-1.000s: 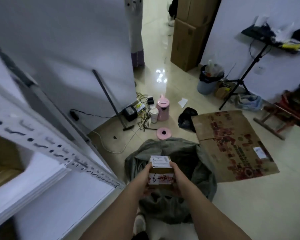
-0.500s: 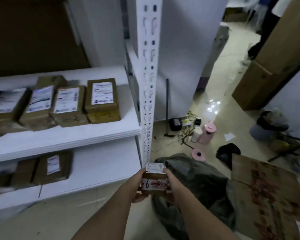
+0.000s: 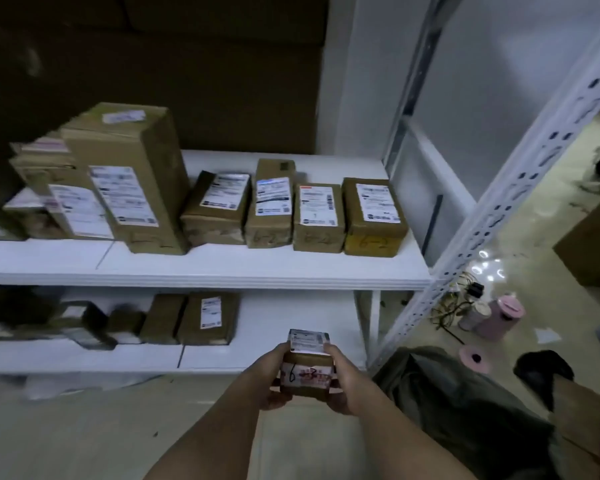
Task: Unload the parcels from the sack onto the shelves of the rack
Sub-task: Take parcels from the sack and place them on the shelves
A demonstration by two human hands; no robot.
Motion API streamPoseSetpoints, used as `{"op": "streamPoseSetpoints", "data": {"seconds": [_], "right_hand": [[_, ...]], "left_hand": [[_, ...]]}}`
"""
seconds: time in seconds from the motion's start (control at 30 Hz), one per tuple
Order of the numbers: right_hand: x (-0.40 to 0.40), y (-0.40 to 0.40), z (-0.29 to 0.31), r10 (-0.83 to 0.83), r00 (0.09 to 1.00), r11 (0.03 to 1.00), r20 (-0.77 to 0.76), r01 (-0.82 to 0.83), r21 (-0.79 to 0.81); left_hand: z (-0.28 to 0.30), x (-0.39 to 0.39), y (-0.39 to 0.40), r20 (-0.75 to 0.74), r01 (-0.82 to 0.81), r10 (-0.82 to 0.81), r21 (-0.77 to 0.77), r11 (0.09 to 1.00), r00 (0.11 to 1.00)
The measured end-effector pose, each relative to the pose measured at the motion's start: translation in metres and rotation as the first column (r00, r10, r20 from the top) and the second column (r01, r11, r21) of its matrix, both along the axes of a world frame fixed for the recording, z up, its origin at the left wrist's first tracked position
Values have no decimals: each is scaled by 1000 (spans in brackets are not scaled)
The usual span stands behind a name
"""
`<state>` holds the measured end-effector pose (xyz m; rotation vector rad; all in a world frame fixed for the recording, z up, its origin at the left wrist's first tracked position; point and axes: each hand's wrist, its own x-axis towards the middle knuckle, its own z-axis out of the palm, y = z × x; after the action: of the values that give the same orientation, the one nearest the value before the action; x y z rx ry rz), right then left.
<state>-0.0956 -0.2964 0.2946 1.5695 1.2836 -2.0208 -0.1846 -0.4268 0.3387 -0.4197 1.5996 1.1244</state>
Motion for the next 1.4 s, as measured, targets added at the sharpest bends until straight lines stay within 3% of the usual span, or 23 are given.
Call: {"op": "streamPoseSetpoints", "data": {"seconds": [0.27,0.63,0.9,1.03,1.4], "right_hand": [[-69,-111,17,9,999,1000,34,-10,11],[-121,-148,-29,148,982,988,115,-152,35],[-154,-151,-116,166,983,980,77,-173,97],[-178,-147,-186,176,984,971,34,-179,158],[-214,-123,-382,200,979,924,-38,-175,340]], "left_hand": [[-5,-65,-102,-11,-64,64,-1,998,998],[-48,-109,-150,-19,-30,28,-115,993,999],[-143,-137,-152,-47,-54,52,-38,998,998],[-209,-155,-143,-100,-109,110,13,994,989],[-406,-193,-116,-237,-61,99,161,985,966]]}}
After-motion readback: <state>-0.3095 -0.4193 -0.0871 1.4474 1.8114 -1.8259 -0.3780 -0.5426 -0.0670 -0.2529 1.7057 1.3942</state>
